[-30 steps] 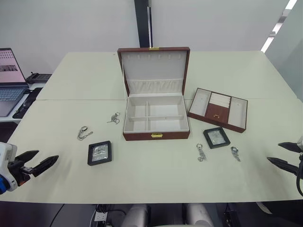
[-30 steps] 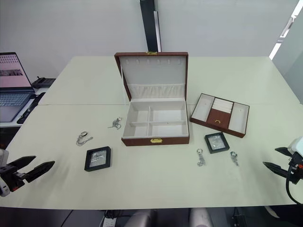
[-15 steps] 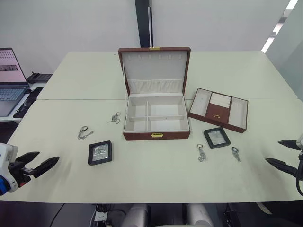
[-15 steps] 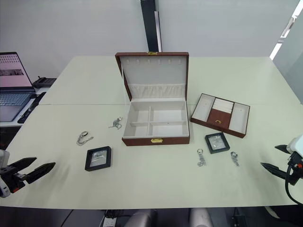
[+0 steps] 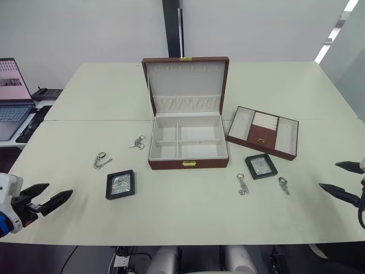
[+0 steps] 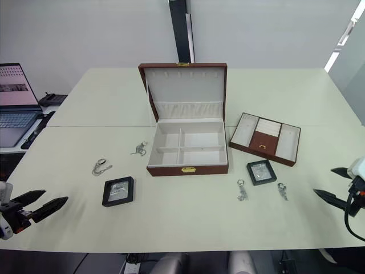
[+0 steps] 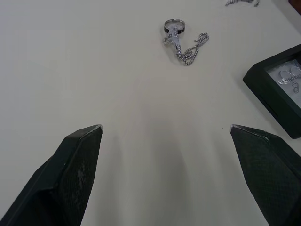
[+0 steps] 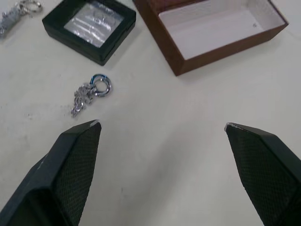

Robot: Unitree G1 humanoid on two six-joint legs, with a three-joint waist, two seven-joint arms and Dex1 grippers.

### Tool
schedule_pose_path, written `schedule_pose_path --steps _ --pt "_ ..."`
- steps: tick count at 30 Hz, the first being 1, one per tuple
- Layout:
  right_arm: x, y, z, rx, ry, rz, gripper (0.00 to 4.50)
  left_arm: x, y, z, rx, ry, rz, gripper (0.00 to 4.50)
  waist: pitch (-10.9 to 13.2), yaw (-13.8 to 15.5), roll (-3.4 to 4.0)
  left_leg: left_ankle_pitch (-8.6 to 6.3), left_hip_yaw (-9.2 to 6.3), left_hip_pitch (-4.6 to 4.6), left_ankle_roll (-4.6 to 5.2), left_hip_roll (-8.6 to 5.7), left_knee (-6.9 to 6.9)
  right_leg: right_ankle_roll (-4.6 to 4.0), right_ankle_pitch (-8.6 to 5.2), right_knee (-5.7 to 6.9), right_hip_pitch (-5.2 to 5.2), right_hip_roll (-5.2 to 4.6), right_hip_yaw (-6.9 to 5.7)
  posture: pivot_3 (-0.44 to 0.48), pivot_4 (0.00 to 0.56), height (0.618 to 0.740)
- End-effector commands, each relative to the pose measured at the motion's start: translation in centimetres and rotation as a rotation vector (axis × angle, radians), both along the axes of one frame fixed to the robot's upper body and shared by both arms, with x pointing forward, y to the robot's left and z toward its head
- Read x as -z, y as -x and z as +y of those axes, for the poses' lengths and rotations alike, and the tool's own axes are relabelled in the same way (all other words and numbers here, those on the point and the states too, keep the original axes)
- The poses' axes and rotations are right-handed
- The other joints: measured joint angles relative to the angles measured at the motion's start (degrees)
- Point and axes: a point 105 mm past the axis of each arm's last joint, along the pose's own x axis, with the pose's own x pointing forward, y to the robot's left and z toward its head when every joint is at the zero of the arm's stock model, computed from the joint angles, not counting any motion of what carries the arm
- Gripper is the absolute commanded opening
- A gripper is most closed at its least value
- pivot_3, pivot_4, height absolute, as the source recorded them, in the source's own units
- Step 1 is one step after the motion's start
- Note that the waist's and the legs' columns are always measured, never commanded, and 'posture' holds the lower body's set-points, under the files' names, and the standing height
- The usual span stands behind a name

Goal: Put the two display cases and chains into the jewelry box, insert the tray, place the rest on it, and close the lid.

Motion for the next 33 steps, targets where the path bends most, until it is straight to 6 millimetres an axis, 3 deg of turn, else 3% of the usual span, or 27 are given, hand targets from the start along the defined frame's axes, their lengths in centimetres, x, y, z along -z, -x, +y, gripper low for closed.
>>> schedule_pose_path --steps 1,6,9,15,20,27,33 --pt "-2.6 -0.8 2.5 -0.101 -0.008 -0.066 4.47 -1.6 -0.1 0.8 -0.060 -0.010 -0.074 4.50 0.00 0.00 0.00 0.00 -0.01 0.00 0.00 0.00 0.00 0.00 0.00 0.00 0.00 0.00 -0.01 0.000 0.150 0.740" --pt "-4.7 -2.0 7.1 -0.283 -0.044 -0.092 4.47 -2.0 0.4 1.6 -0.151 -0.004 -0.110 4.50 0.01 0.03 -0.02 0.08 -0.03 -0.01 -0.14 0.02 0.01 0.00 0.00 -0.01 0.01 0.00 -0.04 0.000 0.150 0.740" --pt "-5.2 -2.3 8.3 -0.333 -0.056 -0.093 4.47 -2.1 0.7 1.9 -0.173 -0.007 -0.110 4.50 0.01 0.11 -0.03 0.09 -0.06 -0.04 -0.16 0.01 0.02 0.00 0.00 -0.04 0.01 -0.02 -0.07 0.000 0.150 0.740" --pt "-6.6 -2.4 15.4 -0.636 -0.134 -0.113 4.47 -2.1 1.6 2.9 -0.245 -0.021 -0.120 4.50 0.00 -0.05 -0.03 0.09 -0.07 -0.04 -0.16 0.03 0.00 0.00 0.00 -0.03 -0.02 -0.03 -0.09 0.000 0.150 0.740" --pt "-7.5 -3.0 19.7 -0.779 -0.180 -0.136 4.47 -1.9 1.4 2.3 -0.237 -0.024 -0.122 4.50 0.01 0.00 -0.08 0.11 -0.07 -0.09 -0.20 0.01 0.02 -0.01 0.00 -0.06 -0.08 -0.03 -0.07 0.000 0.150 0.740" --pt "-7.9 -3.6 22.8 -0.869 -0.207 -0.131 4.47 -2.6 0.8 1.1 -0.198 0.012 -0.164 4.50 -0.04 0.23 -0.15 0.12 -0.15 -0.23 -0.22 0.00 0.04 -0.02 0.01 -0.06 -0.21 -0.06 -0.14 0.000 0.150 0.740" --pt "-7.8 -4.2 24.0 -0.867 -0.212 -0.151 4.47 -2.9 -0.6 -1.0 -0.116 0.044 -0.165 4.50 -0.04 0.18 -0.15 0.13 -0.14 -0.23 -0.23 -0.01 0.04 -0.06 0.03 -0.03 -0.24 -0.05 -0.11 0.000 0.150 0.740"
